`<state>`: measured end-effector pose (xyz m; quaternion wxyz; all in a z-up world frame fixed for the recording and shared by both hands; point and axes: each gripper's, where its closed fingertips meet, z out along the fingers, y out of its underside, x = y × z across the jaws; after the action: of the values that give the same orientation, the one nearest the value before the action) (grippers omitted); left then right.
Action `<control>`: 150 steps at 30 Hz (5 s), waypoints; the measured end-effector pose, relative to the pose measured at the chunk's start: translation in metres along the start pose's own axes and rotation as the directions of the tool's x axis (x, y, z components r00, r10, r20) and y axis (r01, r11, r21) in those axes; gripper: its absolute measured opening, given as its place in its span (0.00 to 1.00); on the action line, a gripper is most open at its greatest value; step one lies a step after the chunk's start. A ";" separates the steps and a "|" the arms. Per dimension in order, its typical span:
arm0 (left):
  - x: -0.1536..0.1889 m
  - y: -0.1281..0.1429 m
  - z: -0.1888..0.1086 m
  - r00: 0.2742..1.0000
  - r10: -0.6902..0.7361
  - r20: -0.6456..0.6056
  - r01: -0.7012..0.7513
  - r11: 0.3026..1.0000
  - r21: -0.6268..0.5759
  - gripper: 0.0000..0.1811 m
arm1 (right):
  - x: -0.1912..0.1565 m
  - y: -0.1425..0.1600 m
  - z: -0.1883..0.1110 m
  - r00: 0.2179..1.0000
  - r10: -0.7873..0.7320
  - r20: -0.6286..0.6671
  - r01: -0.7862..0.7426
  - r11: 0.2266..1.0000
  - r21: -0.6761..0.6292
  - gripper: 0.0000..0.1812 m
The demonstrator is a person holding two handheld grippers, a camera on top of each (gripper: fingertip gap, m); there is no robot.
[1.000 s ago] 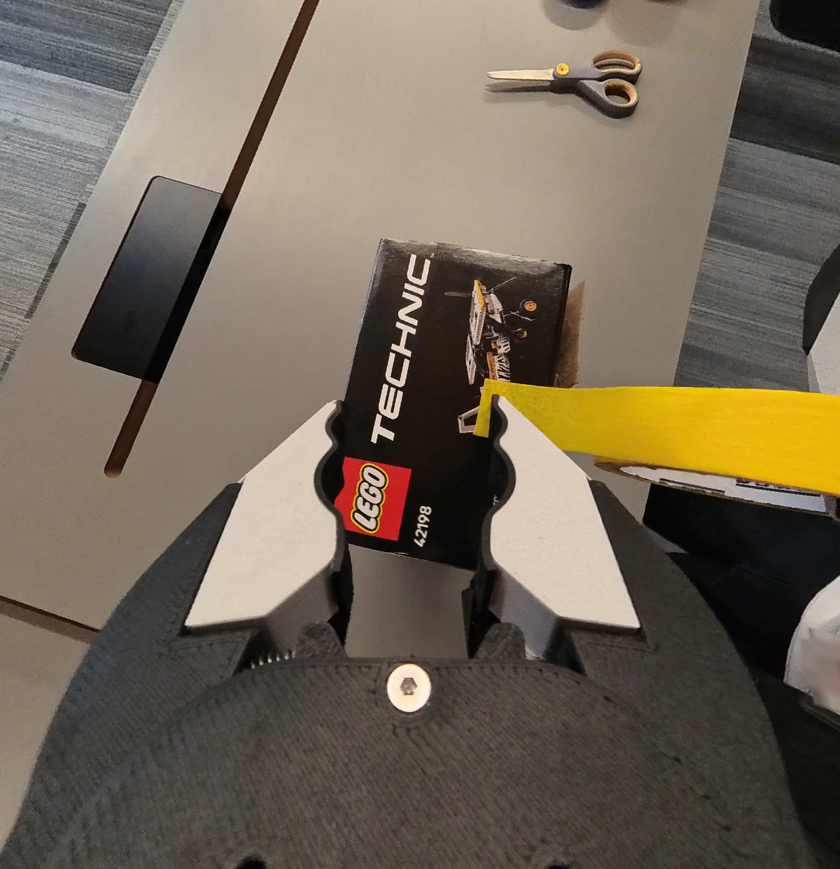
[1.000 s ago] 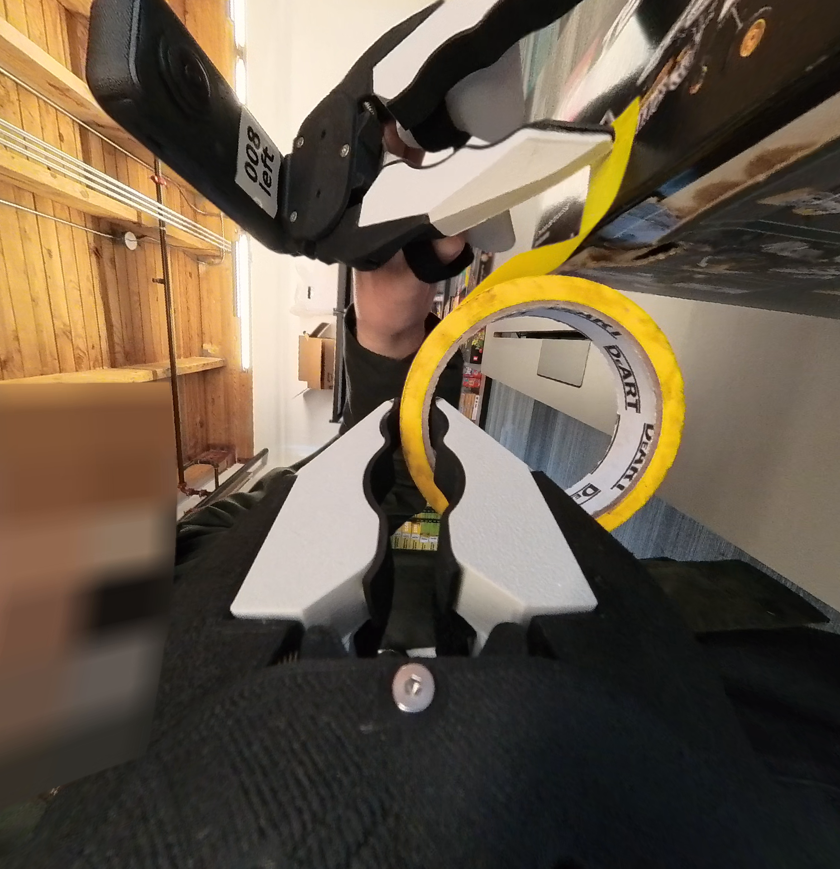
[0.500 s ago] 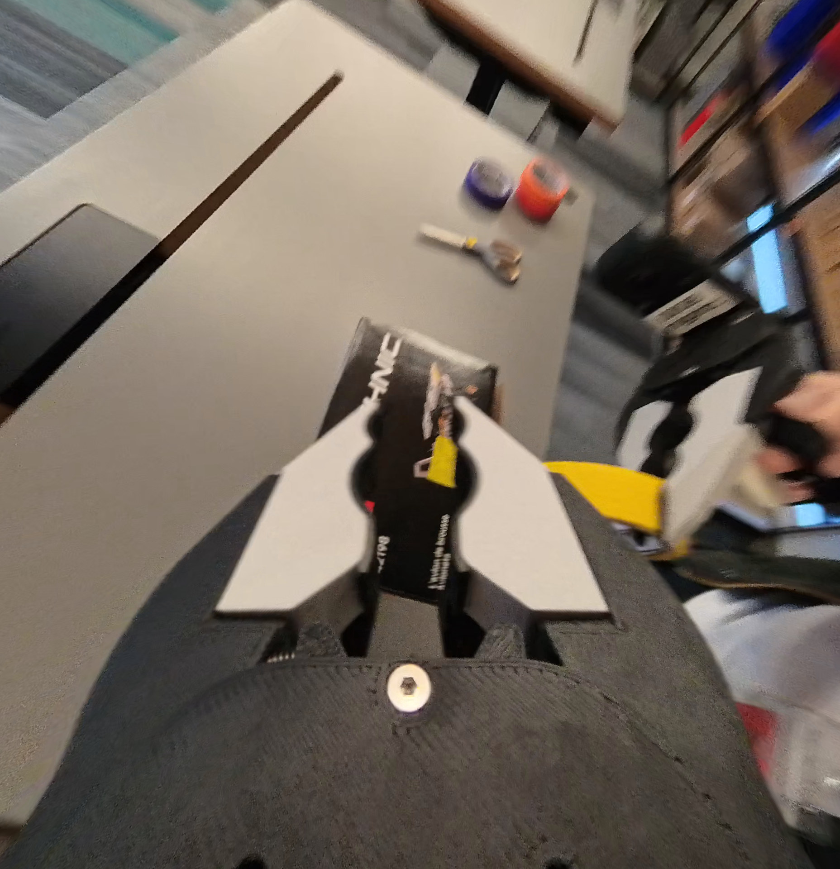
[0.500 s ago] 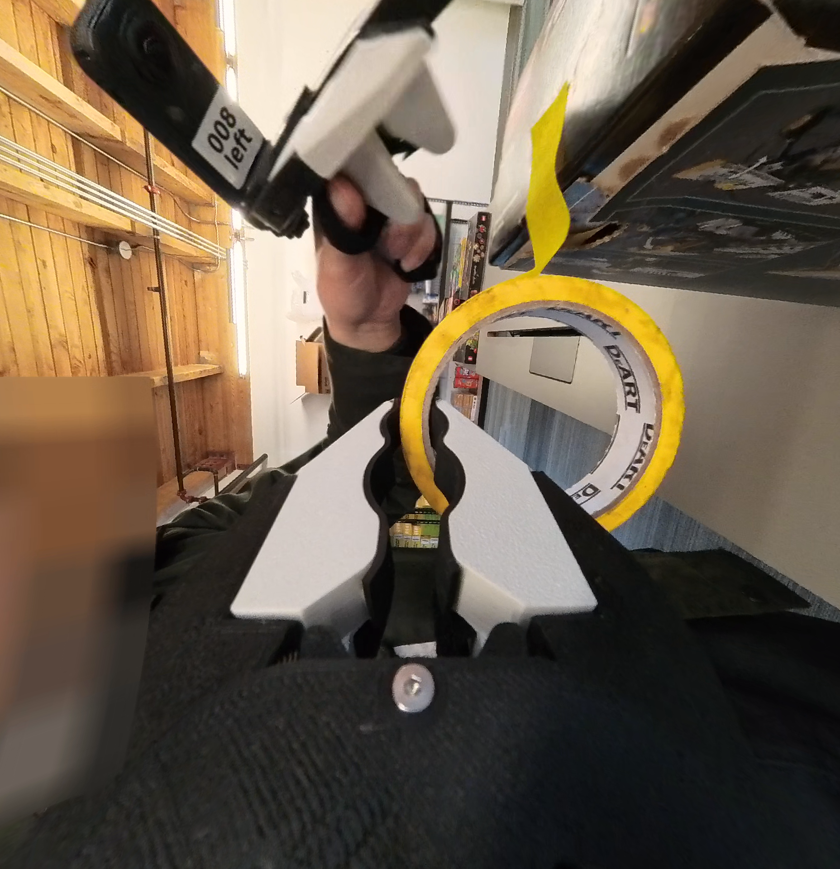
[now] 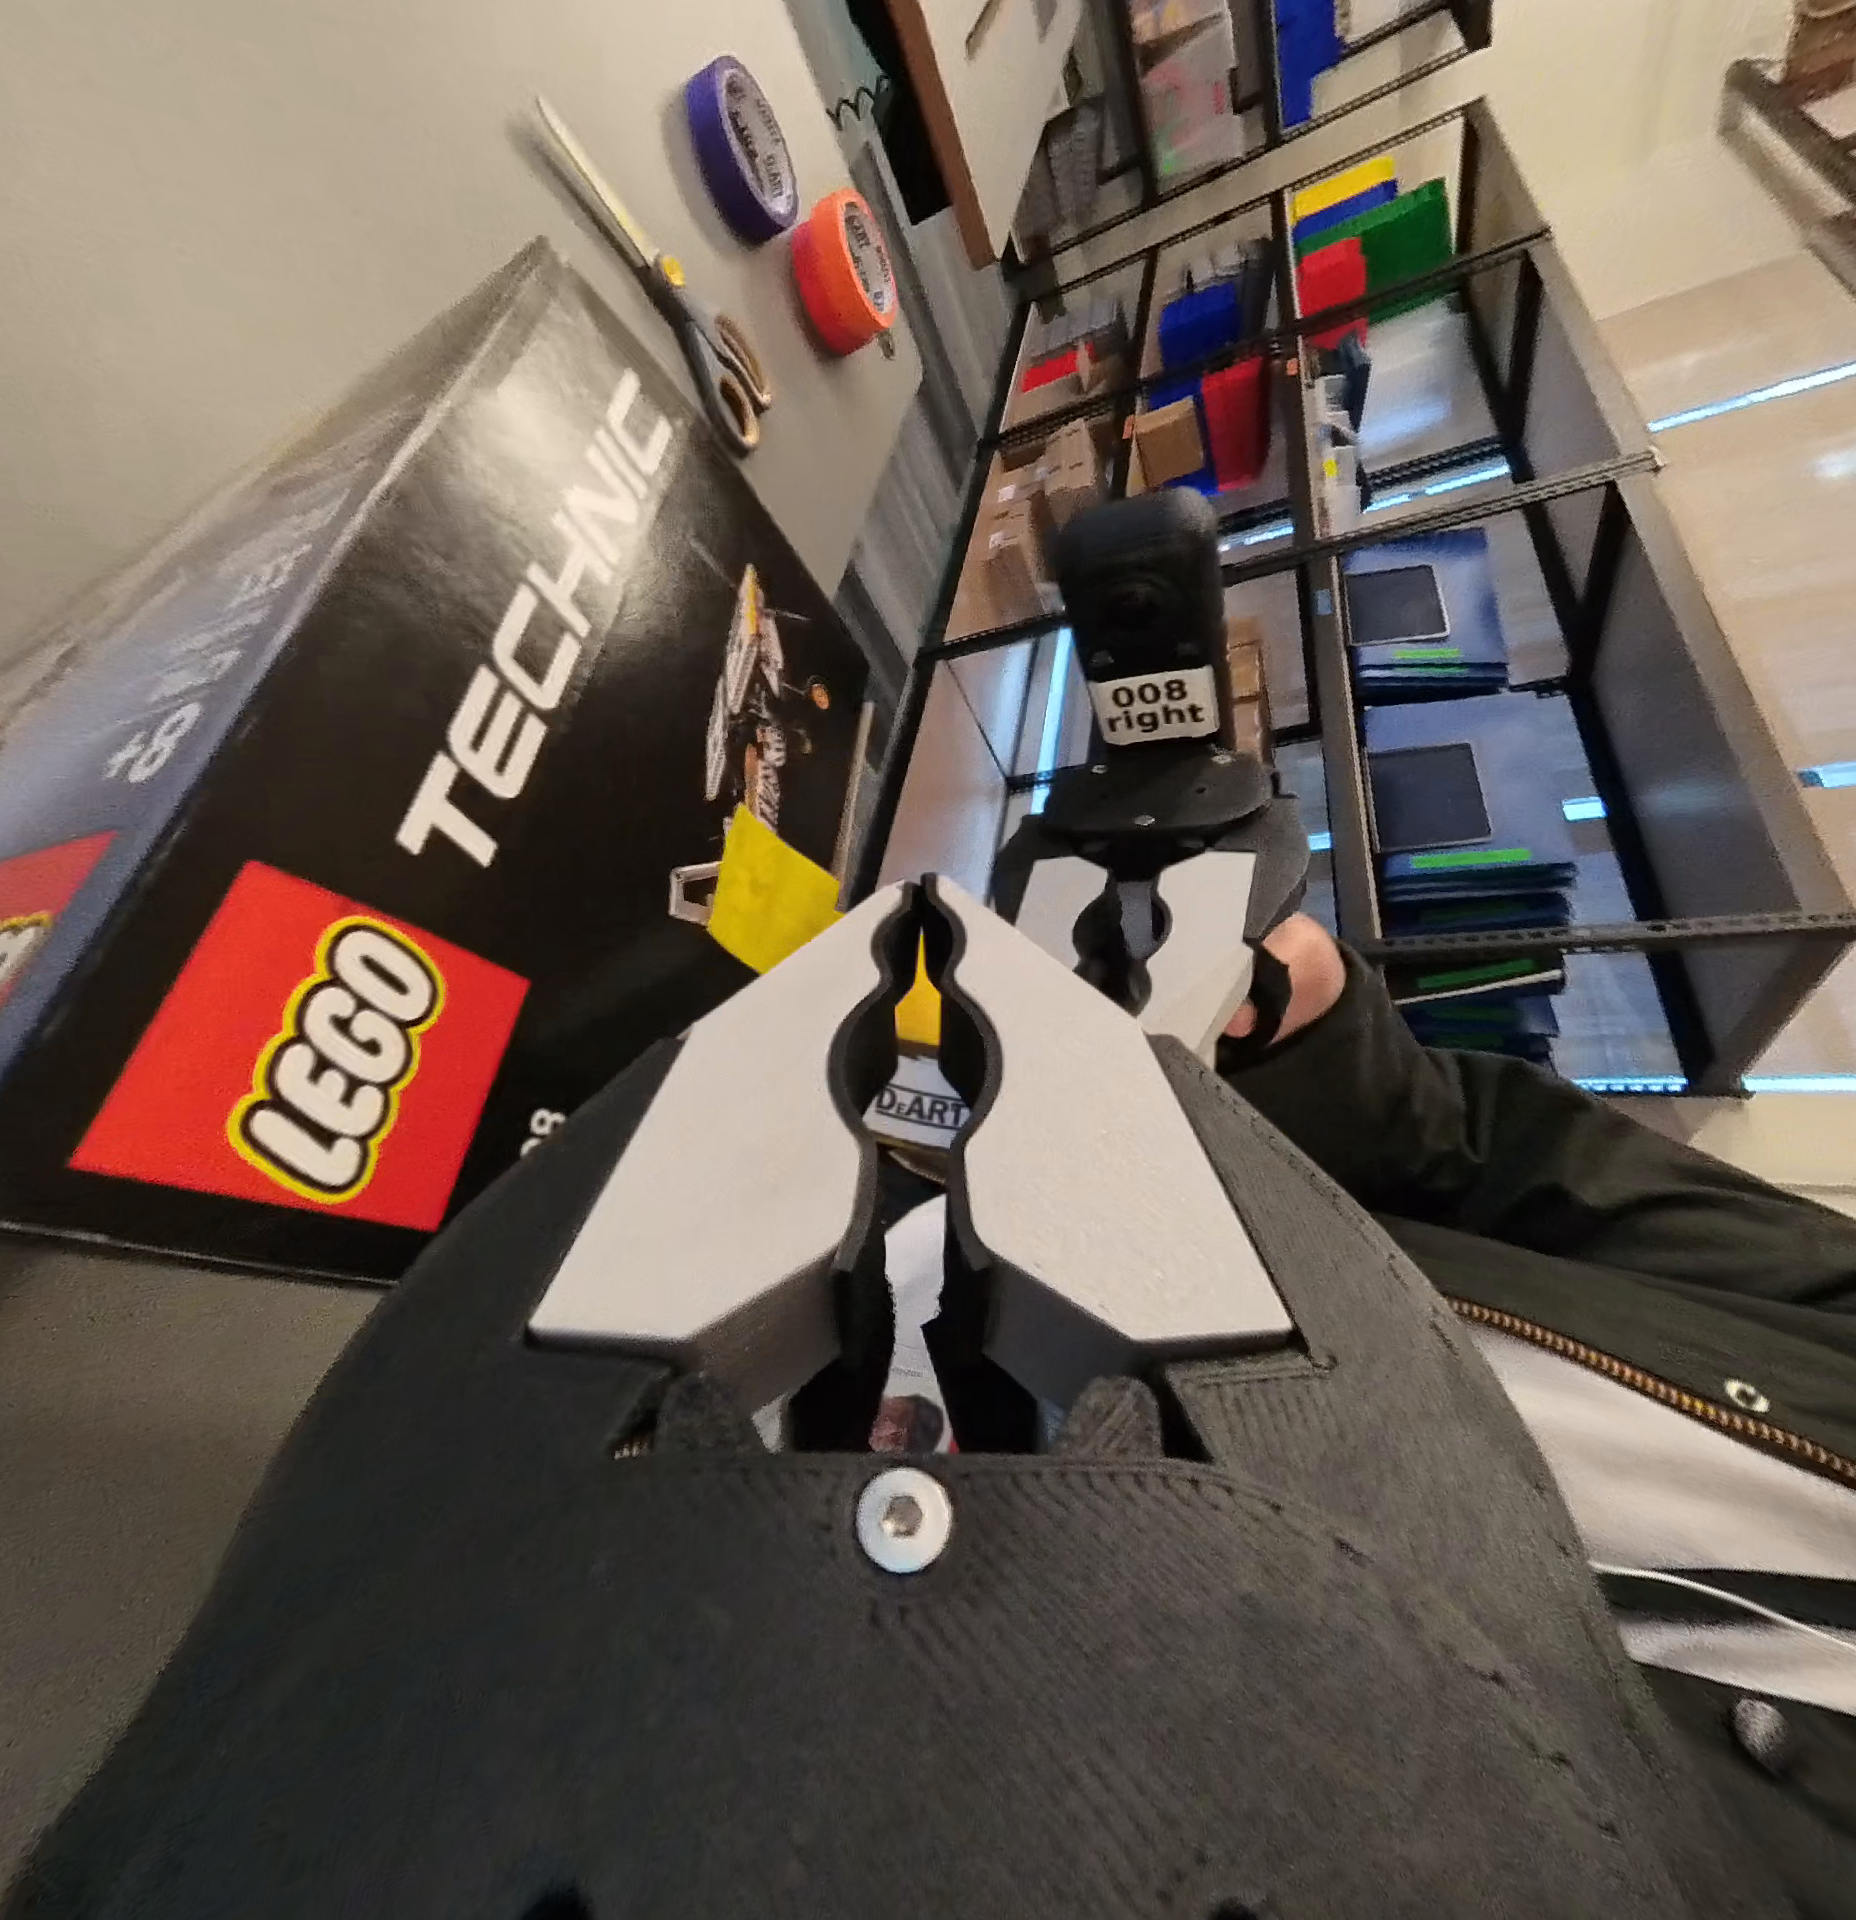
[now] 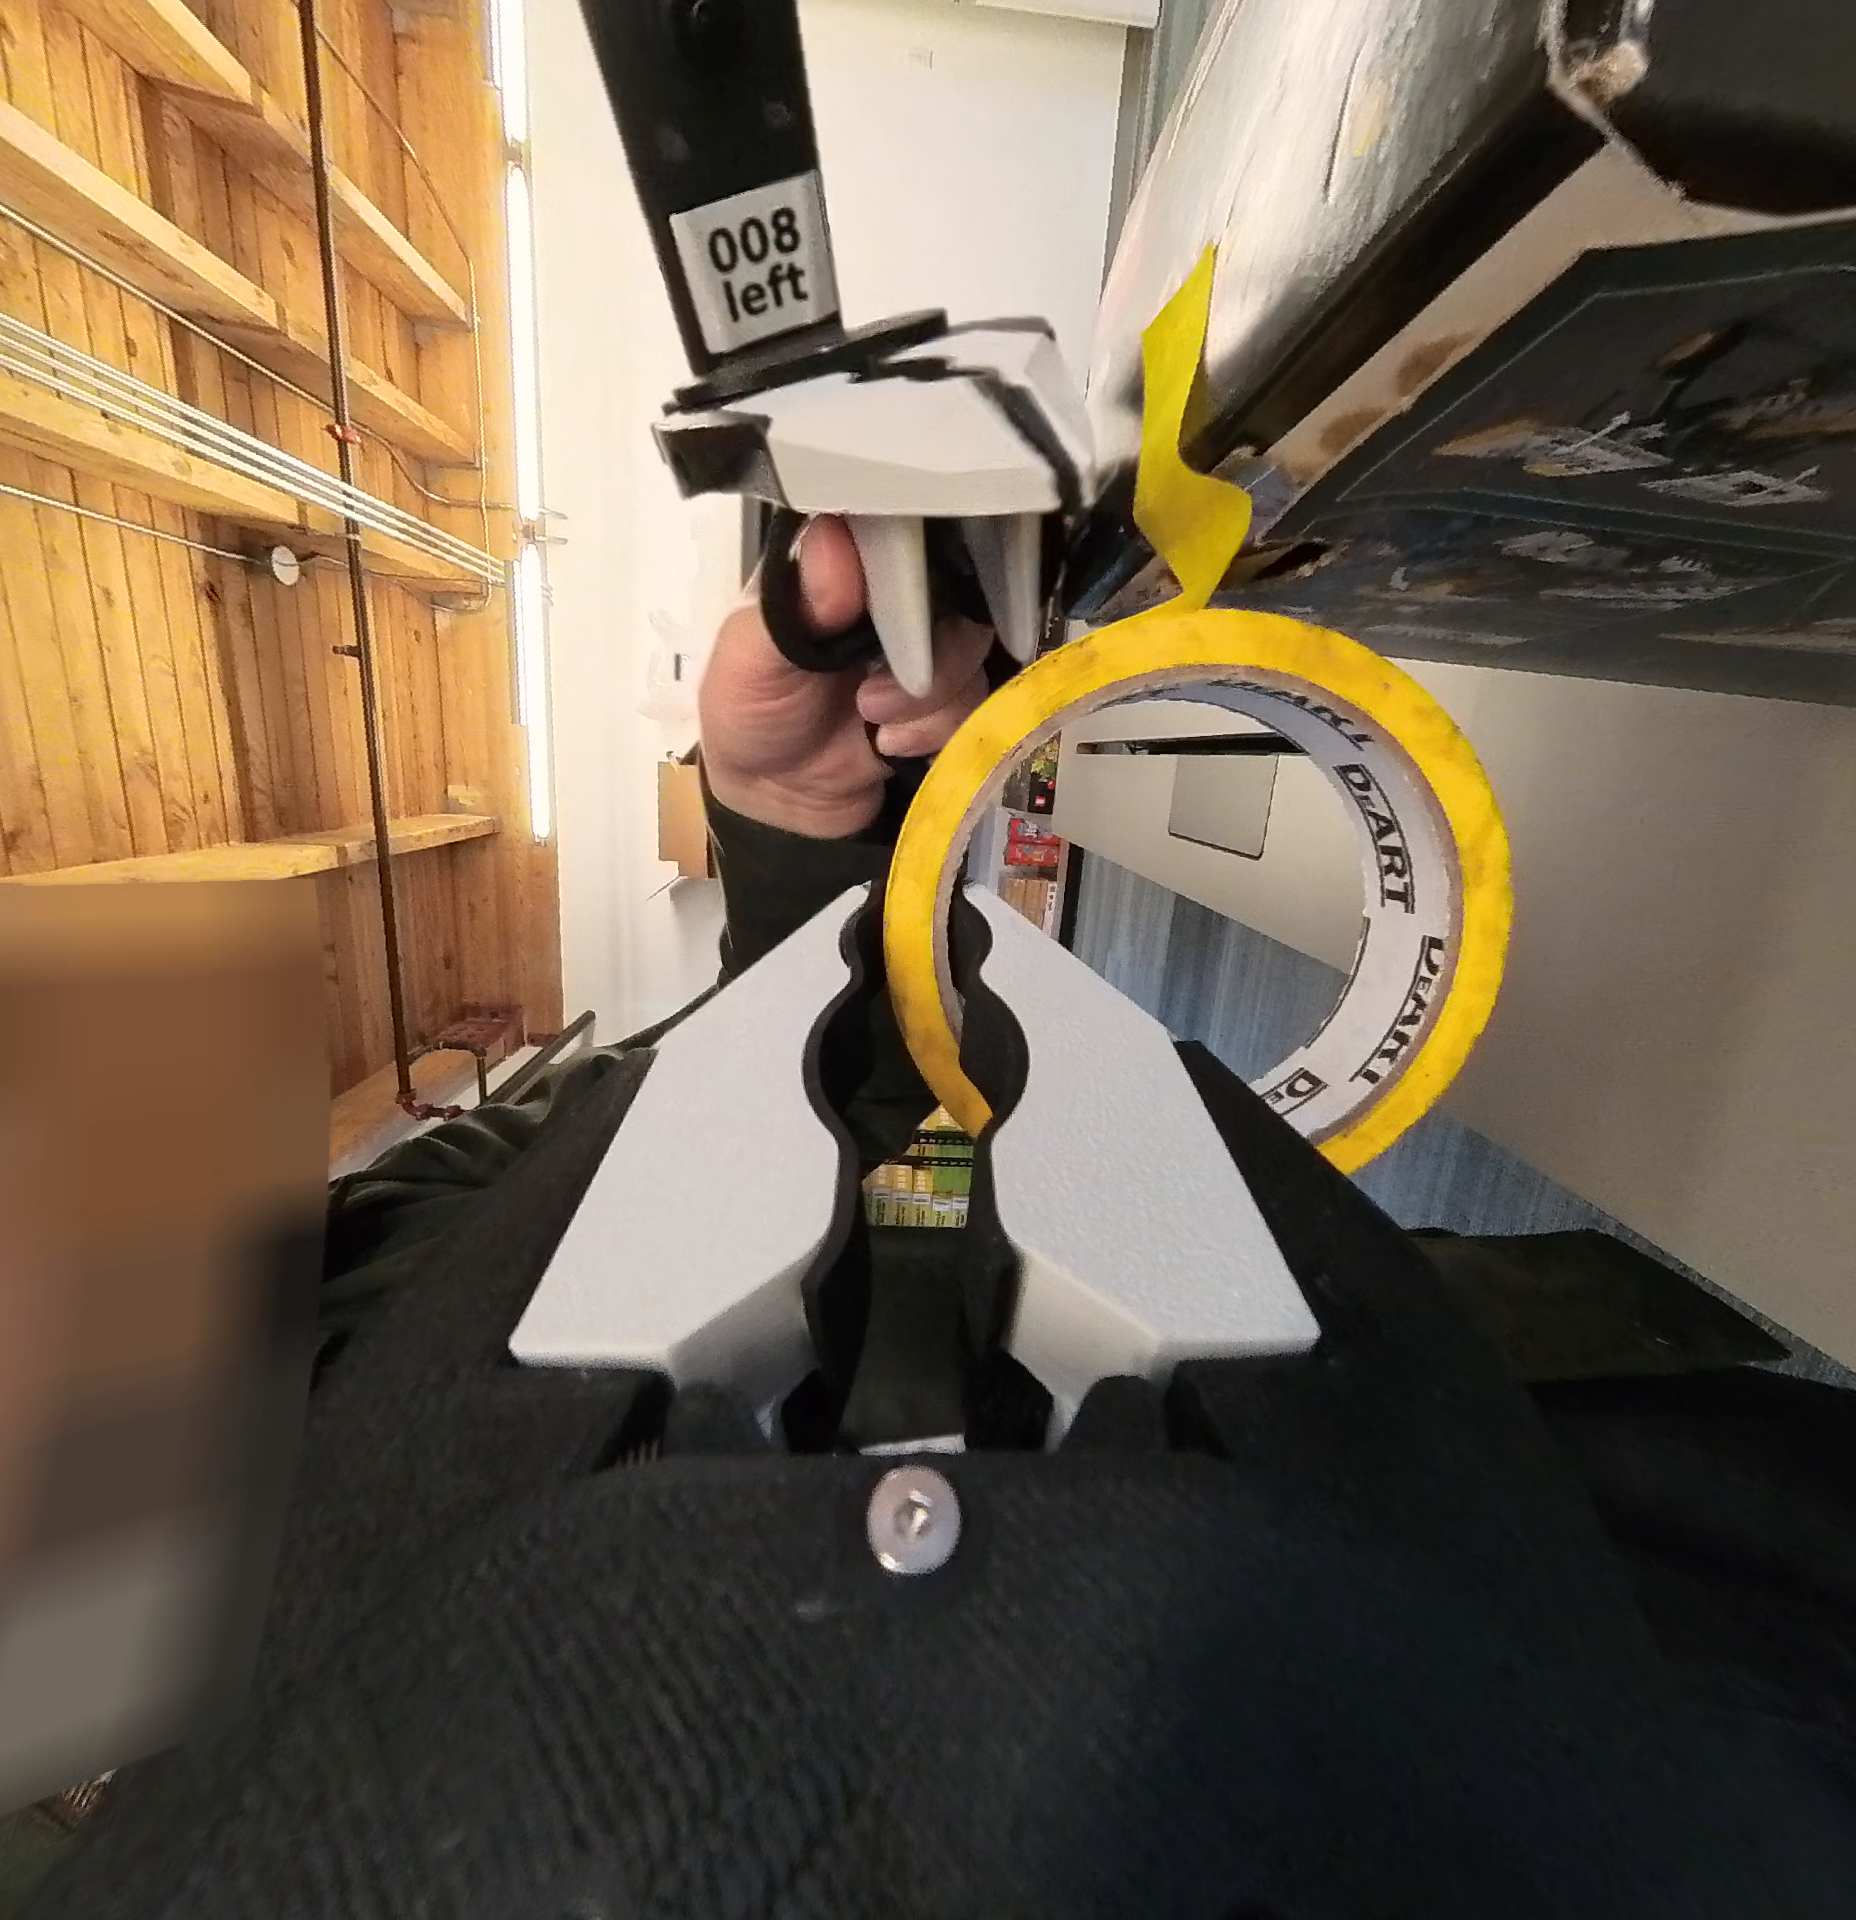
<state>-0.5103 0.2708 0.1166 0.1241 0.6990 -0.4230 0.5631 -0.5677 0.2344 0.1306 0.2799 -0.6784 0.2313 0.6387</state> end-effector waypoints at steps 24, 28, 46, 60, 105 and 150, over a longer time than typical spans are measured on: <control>-0.018 -0.008 -0.015 0.996 -0.005 0.091 0.000 0.998 0.058 0.00 | 0.002 0.003 0.003 1.000 -0.001 -0.001 0.001 1.000 -0.013 0.05; -0.027 -0.013 -0.017 0.985 0.032 0.168 -0.044 0.997 0.069 0.00 | 0.002 0.003 0.003 1.000 -0.003 0.000 0.003 1.000 -0.014 0.05; -0.008 -0.002 -0.014 0.996 0.002 0.088 -0.010 0.996 0.092 0.00 | 0.004 0.002 0.000 1.000 -0.001 -0.002 0.001 1.000 -0.004 0.05; -0.014 0.005 -0.011 0.995 0.002 0.103 -0.009 0.998 0.069 0.00 | 0.008 0.004 0.001 1.000 0.007 -0.008 -0.007 1.000 0.011 0.05; -0.038 0.012 -0.030 0.012 0.811 0.584 -0.831 0.333 -0.445 0.16 | 0.050 0.010 -0.002 0.999 -0.031 -0.026 0.030 1.000 -0.003 0.05; -0.037 0.013 -0.029 0.022 0.834 0.551 -0.795 0.349 -0.497 0.16 | 0.078 -0.008 0.007 0.966 0.258 0.021 -0.257 0.965 -0.044 0.06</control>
<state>-0.5398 0.2991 0.0892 -0.3868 0.4834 -0.7645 0.1795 -0.5617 0.2486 0.0531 0.1838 -0.6397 0.3007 0.6831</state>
